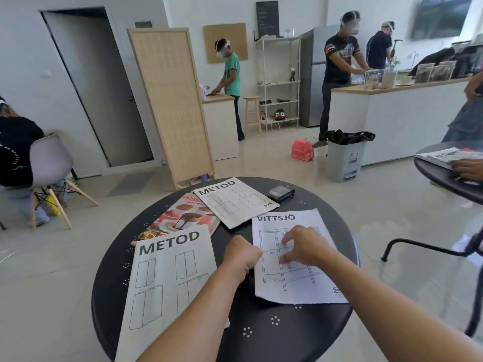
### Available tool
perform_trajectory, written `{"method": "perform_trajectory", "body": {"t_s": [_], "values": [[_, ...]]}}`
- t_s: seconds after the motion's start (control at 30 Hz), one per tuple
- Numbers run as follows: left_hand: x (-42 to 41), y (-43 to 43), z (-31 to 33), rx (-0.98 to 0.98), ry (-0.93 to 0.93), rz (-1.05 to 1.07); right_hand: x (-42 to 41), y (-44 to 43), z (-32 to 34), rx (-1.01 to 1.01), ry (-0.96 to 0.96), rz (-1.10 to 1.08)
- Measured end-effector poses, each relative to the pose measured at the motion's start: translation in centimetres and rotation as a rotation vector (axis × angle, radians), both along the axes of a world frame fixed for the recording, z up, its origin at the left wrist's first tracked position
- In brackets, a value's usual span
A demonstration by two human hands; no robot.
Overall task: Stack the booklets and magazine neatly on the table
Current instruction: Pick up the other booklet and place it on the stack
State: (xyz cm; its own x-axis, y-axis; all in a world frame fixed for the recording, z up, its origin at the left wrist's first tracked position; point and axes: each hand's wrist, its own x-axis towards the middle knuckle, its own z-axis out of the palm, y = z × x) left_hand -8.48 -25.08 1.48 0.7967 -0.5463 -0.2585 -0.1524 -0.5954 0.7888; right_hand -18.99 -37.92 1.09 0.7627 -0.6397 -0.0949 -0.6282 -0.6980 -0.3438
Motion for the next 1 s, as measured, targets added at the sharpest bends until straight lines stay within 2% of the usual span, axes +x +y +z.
{"method": "perform_trajectory", "body": {"t_s": [0.17,0.37,0.5,0.67,0.83,1.0], "values": [[0.0,0.8,-0.3,-0.091,-0.05,0.033,0.0,-0.1,0.0,0.077,-0.075,-0.006],[3.0,3.6,0.5,-0.161,-0.021,0.083,0.1,-0.2,-0.2,0.191,-0.299,-0.195],[4.5,5.8,1.1,-0.162,0.043,0.079,0.4,0.3,-0.3,0.286,-0.314,-0.237],[5.3,8.1,1.9,-0.125,0.096,0.047,1.1,1.3,0.1,0.278,-0.283,-0.225],[6.3,9.6,2.8,-0.07,0.074,-0.019,1.4,1.5,0.7,0.247,-0.256,-0.276],[6.9,10.5,3.7,-0.135,0.107,0.016,1.8,1.6,1.6,0.281,-0.362,-0.397]]}}
